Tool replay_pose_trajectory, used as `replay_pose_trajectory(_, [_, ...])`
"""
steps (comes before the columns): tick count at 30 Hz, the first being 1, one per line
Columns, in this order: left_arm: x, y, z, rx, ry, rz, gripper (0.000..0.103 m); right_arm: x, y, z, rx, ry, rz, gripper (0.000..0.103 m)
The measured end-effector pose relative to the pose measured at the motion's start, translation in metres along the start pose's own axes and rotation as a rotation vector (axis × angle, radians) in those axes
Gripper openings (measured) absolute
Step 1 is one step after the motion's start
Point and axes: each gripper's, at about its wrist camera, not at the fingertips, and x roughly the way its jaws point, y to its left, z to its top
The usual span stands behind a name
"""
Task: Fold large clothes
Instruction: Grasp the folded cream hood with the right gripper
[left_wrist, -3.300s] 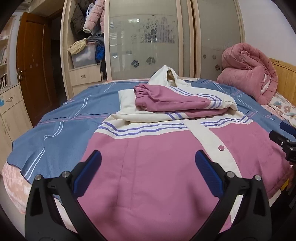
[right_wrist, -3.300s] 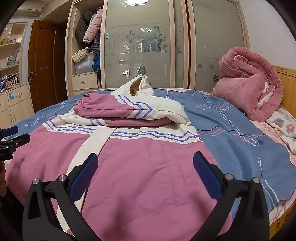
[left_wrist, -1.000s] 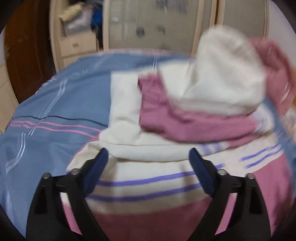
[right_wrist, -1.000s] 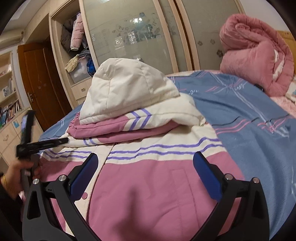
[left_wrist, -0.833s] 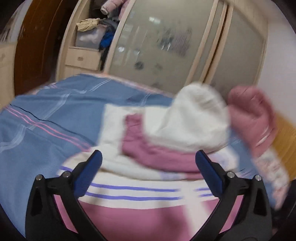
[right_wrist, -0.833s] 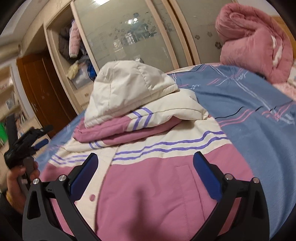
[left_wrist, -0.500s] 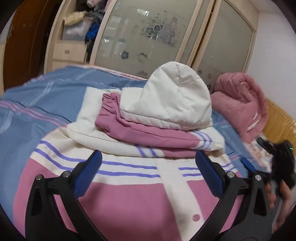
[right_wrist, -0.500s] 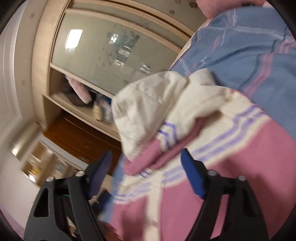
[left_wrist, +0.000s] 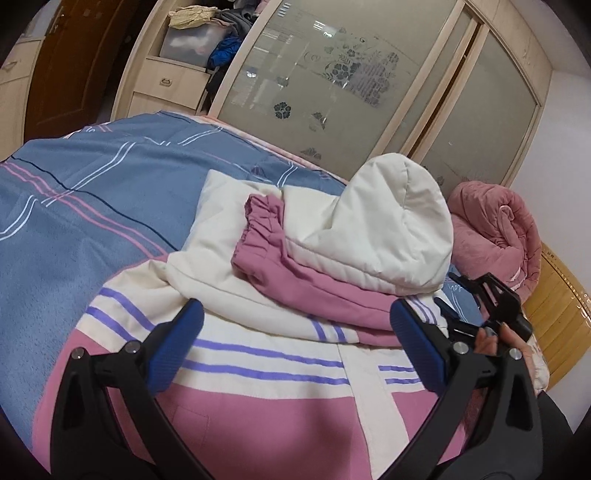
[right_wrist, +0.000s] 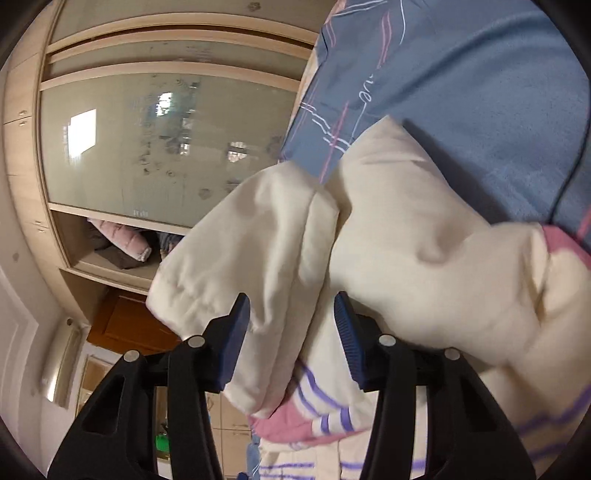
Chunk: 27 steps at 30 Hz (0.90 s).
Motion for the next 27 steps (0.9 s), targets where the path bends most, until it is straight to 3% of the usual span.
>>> replay_pose_trajectory(5, [0.001, -0.001, 0.002, -0.011, 0.006, -0.02, 0.101, 0.021, -0.002, 0.008, 0.038, -0.015, -0.012, 0.048])
replay_pose_trajectory(6, [0.001, -0.002, 0.002, -0.012, 0.007, -0.026, 0.101, 0.021, -0.002, 0.007, 0.049, -0.025, 0.004, 0.043])
replay_pose_trajectory(7, [0.002, -0.002, 0.002, -0.012, 0.007, -0.032, 0.101, 0.023, -0.002, 0.006, 0.049, -0.024, 0.018, 0.024])
replay_pose_trajectory(8, [0.002, -0.004, 0.001, -0.008, 0.006, -0.037, 0.101, 0.022, 0.001, 0.004, 0.039, -0.027, 0.027, 0.014])
replay_pose_trajectory(10, [0.003, -0.009, 0.0, 0.011, 0.004, -0.042, 0.101, 0.017, 0.01, -0.002, -0.018, -0.032, 0.051, 0.01])
replay_pose_trajectory(18, [0.009, -0.015, -0.008, -0.023, 0.054, -0.107, 0.101, -0.034, 0.018, -0.042, -0.043, -0.008, 0.175, 0.009])
replay_pose_trajectory(21, [0.009, -0.017, -0.008, -0.02, 0.059, -0.113, 0.101, -0.046, 0.0, -0.072, -0.027, 0.026, 0.144, 0.009])
replay_pose_trajectory(24, [0.008, -0.02, -0.009, -0.011, 0.066, -0.119, 0.101, -0.045, -0.032, -0.102, 0.019, 0.034, 0.029, 0.009])
replay_pose_trajectory(27, [0.011, -0.024, -0.012, -0.004, 0.078, -0.126, 0.101, -0.04, -0.038, -0.103, -0.026, 0.023, -0.025, 0.012])
